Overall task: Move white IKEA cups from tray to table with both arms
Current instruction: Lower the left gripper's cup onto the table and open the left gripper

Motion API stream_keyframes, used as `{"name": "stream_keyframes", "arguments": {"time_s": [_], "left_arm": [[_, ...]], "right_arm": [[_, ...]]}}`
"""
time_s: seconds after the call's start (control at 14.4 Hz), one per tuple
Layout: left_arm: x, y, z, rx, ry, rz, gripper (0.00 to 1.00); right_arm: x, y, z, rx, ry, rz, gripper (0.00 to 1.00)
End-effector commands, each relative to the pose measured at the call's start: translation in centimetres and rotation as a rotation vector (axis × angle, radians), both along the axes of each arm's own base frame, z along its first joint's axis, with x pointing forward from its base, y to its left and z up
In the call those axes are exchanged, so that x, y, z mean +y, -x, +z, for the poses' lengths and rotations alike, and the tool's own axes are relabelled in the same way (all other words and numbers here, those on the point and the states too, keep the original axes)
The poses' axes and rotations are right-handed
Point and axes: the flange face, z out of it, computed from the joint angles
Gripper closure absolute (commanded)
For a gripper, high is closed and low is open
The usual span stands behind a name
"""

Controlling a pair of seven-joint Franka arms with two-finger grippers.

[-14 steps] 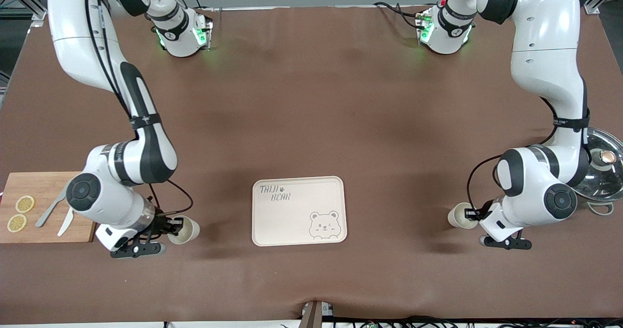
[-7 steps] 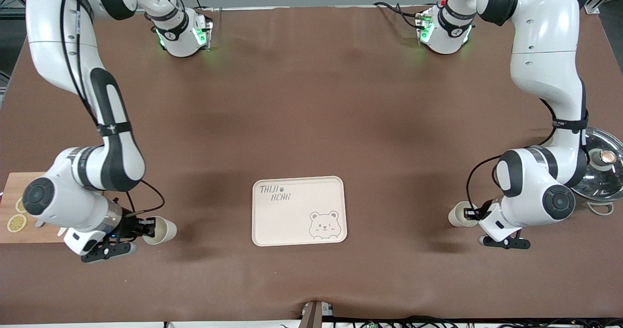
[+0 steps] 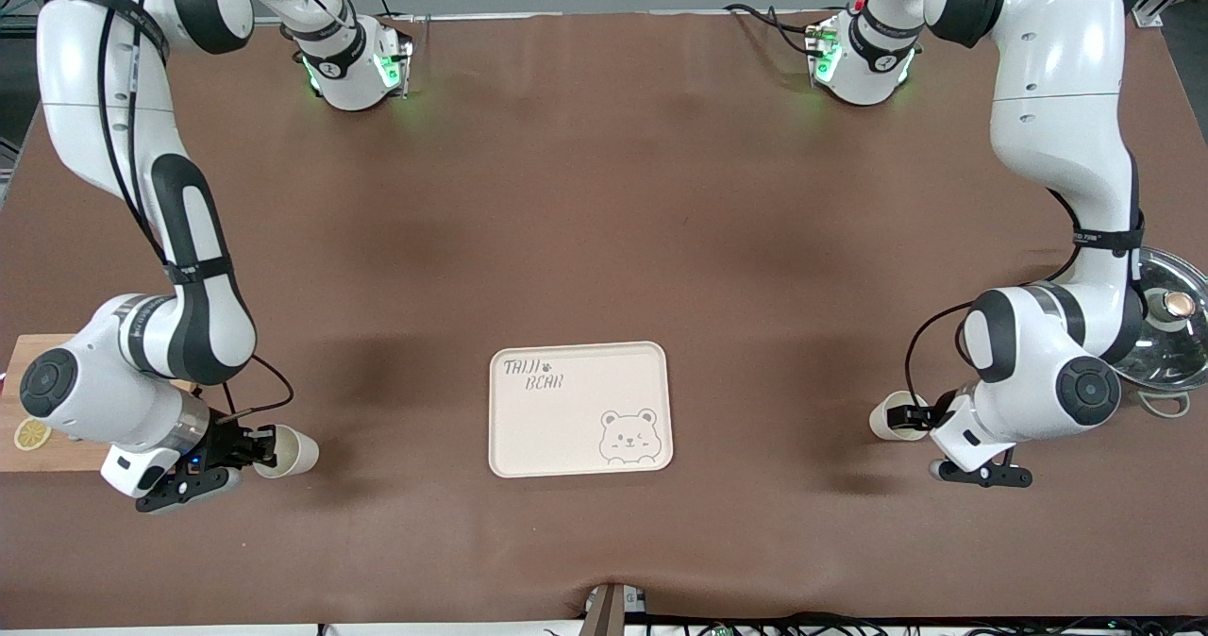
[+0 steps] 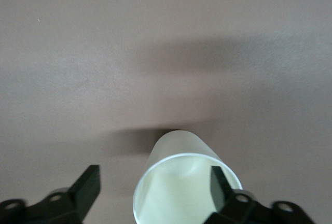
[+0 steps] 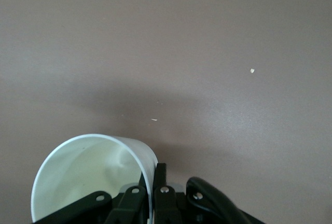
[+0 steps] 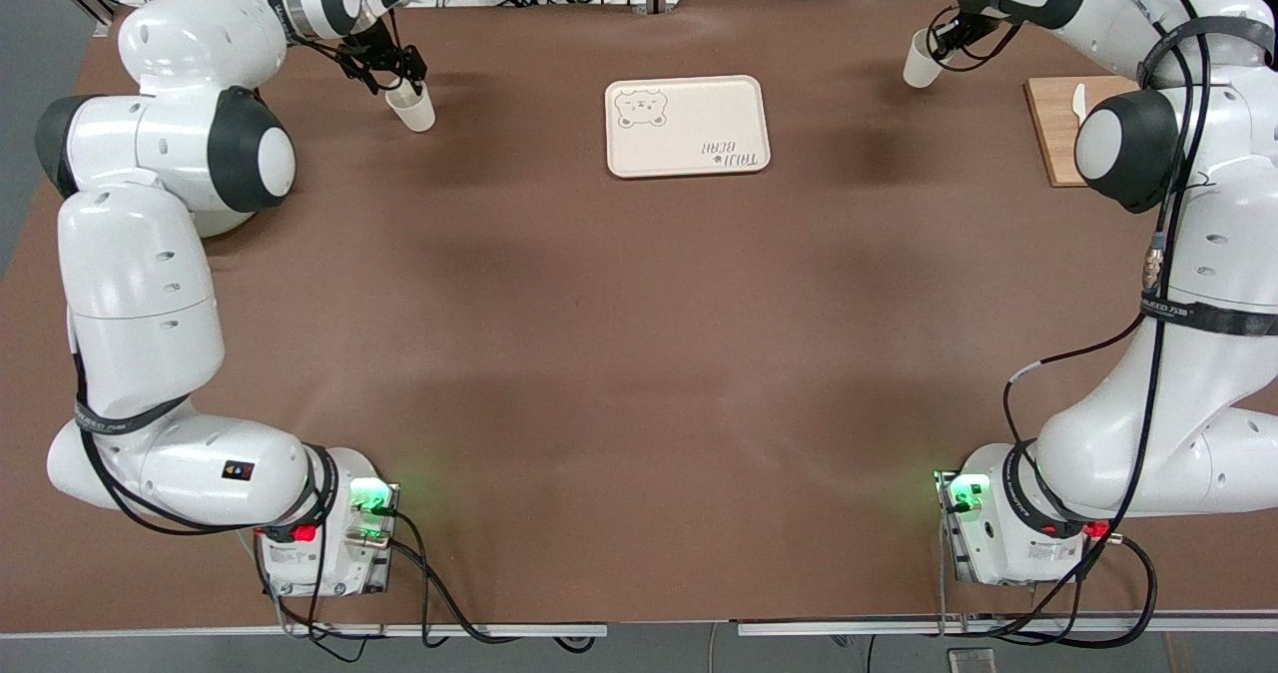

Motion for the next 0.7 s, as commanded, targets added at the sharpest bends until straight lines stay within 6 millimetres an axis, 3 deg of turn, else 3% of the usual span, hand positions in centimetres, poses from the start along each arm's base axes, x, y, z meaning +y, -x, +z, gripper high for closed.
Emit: {"name": "stream_keyframes", "arguments": {"time_s": [0.0,0.21,0.49,0.56,0.63], "left_arm": [[0.2,0.1,3.1,-0.025,-0.029,-0.029,0.0],[0.1,0.4,6.8,-0.033,-0.043,-0.044,0.0],[-0.5,1.6,12.4,-0.015,-0.075,-0.05,0.0],[-0.6,2.1,14.2,-0.005,-0.07,-0.027,0.0],[-0.5,3.0,16.0,0.018,-0.066,0.001,0.0]], "right_arm": [[-0.9,-0.2,-1.5,-0.028,-0.018,0.019,1.0],[-1.2,-0.2,-2.8,-0.041,-0.009,0.032,1.0],[-1.2,-0.2,-2.8,-0.041,-0.009,0.03,0.98],[-1.1,-0.2,-2.9,-0.039,-0.011,0.026,0.23],[-1.1,-0.3,-2.7,-0.04,-0.012,0.022,0.0]]}}
